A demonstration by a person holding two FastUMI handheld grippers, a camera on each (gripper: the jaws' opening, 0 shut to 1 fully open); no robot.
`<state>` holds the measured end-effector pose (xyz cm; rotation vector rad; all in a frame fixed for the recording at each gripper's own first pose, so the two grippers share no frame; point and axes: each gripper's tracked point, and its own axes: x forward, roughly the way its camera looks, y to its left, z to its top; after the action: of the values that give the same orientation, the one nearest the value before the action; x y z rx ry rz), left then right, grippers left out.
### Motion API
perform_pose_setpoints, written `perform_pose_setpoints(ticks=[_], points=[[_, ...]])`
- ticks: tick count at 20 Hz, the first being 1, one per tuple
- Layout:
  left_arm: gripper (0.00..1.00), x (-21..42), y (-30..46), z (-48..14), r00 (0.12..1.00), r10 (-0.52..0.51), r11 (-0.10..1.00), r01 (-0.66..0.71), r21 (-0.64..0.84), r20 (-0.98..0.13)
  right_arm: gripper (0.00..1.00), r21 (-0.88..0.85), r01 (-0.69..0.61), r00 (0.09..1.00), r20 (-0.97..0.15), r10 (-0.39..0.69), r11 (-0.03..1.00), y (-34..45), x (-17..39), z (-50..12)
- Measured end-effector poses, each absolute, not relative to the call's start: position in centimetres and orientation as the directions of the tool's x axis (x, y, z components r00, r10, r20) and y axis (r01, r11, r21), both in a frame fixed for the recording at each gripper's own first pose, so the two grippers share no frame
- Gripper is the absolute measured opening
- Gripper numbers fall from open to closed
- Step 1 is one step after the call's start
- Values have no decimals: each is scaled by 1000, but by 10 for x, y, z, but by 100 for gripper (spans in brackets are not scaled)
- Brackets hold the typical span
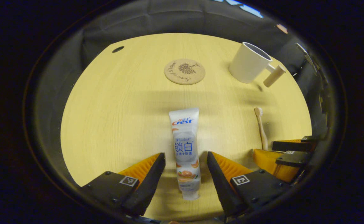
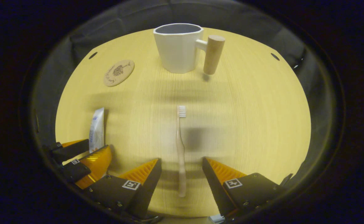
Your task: Put the toothbrush and toothpaste on the desktop into the cup, then pick up the cup and place it on the coaster on the desktop.
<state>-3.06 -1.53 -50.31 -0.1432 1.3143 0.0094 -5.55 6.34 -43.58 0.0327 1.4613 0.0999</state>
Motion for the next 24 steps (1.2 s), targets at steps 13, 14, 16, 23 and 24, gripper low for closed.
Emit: perform_pose_setpoints(ticks=[13, 14, 16, 23, 24], points=[[52, -29, -5, -504, 226, -17, 996, -76, -36, -974, 63, 75, -58, 58, -995, 79, 995, 62, -59, -436], [50, -29, -4, -505, 223, -20, 996, -77, -38, -975, 63, 76, -64, 57, -995, 80, 995, 62, -61, -436], [40, -28, -4, -506, 220, -19, 996, -78, -37, -975, 63, 77, -69, 57, -995, 81, 995, 62, -61, -436], [38, -28, -5, -506, 220, -20, 997, -74, -37, -975, 34, 71, -22, 44, -996, 71, 997, 62, -54, -433], [38, -28, -5, -506, 222, -20, 997, -73, -37, -975, 8, 78, -13, 38, -996, 78, 997, 61, -56, -437]])
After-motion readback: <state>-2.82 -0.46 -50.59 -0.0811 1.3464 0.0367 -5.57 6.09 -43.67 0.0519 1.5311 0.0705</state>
